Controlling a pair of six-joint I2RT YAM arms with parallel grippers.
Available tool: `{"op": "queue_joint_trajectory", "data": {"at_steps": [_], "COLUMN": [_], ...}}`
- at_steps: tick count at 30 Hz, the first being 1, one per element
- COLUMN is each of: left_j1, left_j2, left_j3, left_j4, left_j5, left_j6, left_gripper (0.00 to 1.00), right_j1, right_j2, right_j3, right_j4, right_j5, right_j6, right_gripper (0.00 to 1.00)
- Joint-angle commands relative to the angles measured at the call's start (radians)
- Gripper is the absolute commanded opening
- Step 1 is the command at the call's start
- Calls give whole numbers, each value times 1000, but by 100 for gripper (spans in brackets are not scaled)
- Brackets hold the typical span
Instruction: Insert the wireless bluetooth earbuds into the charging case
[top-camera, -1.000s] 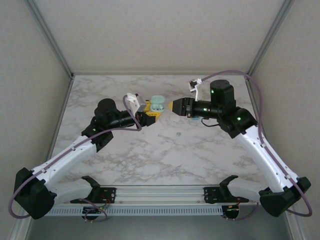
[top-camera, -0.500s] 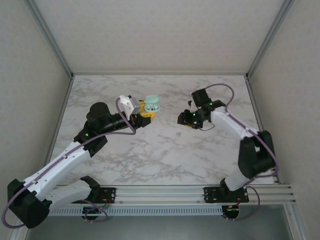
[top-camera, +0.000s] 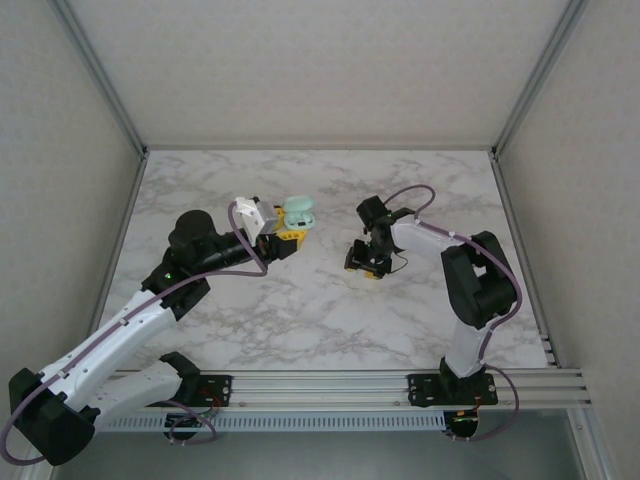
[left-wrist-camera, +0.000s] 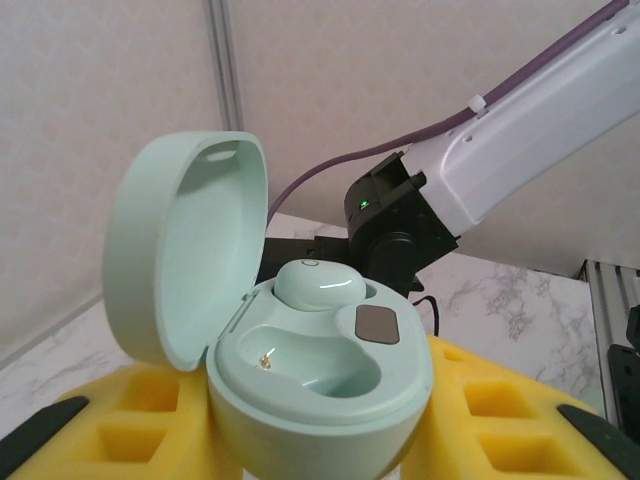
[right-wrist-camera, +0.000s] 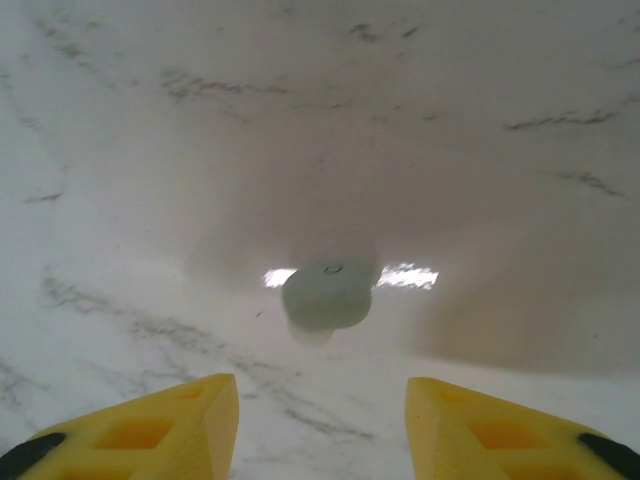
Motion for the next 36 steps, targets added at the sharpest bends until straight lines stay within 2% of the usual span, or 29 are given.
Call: {"op": "queue_joint_trajectory", "data": {"at_steps": [1,22,36], "left_j1": [-8,-8,-8], "left_j2": [-11,20,23], "left_j3": [-2,14,15], "left_j4": [6,2,3], "left_j5": [-10,-5,-2], "left_j6": [13,15,13], "left_gripper": [20,20,20], "right_j1": [8,18,39], "right_j2": [18,118,178], "right_j3": [18,127,207], "right_j4": [11,-10,-120], "right_j5": [44,72,177], "right_j6": [38,-12,-102], "right_gripper": [49,36,33]}}
